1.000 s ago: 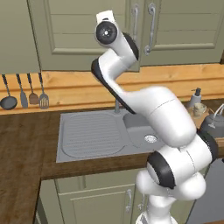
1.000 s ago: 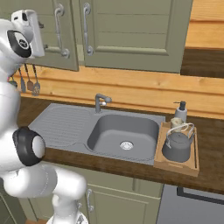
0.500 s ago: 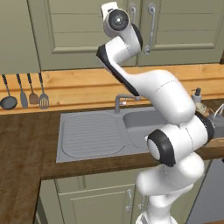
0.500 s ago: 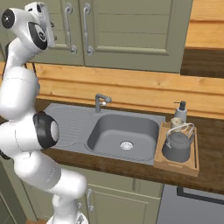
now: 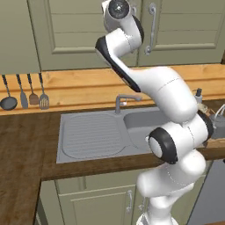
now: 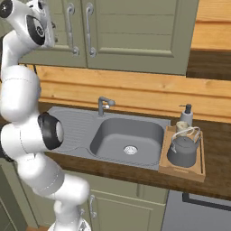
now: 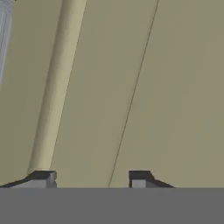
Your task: Pick the kettle from the counter and place it on the tray. Then pick the mug from the cabinet and place it on the tray. Then close the cabinet doors.
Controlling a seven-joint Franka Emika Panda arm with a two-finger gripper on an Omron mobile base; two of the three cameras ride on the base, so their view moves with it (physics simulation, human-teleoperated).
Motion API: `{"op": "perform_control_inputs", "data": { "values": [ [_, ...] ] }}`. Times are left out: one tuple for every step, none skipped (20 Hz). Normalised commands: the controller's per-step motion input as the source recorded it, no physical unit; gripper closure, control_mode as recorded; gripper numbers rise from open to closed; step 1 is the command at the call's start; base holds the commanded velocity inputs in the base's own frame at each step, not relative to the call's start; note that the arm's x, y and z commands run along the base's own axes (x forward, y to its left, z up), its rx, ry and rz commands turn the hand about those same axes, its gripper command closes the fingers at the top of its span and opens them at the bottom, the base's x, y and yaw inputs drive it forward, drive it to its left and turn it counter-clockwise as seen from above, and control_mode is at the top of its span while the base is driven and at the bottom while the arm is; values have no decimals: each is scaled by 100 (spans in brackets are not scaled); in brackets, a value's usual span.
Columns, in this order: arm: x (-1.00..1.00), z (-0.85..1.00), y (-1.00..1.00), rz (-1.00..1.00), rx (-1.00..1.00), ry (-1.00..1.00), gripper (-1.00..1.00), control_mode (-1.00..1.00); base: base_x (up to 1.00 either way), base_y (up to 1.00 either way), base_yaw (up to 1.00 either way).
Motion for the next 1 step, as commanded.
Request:
{"op": "perform_control_inputs", "data": {
  "values": [
    [-6, -66, -17, 0, 0, 0, -100, -100, 0, 0, 0]
  ]
}}
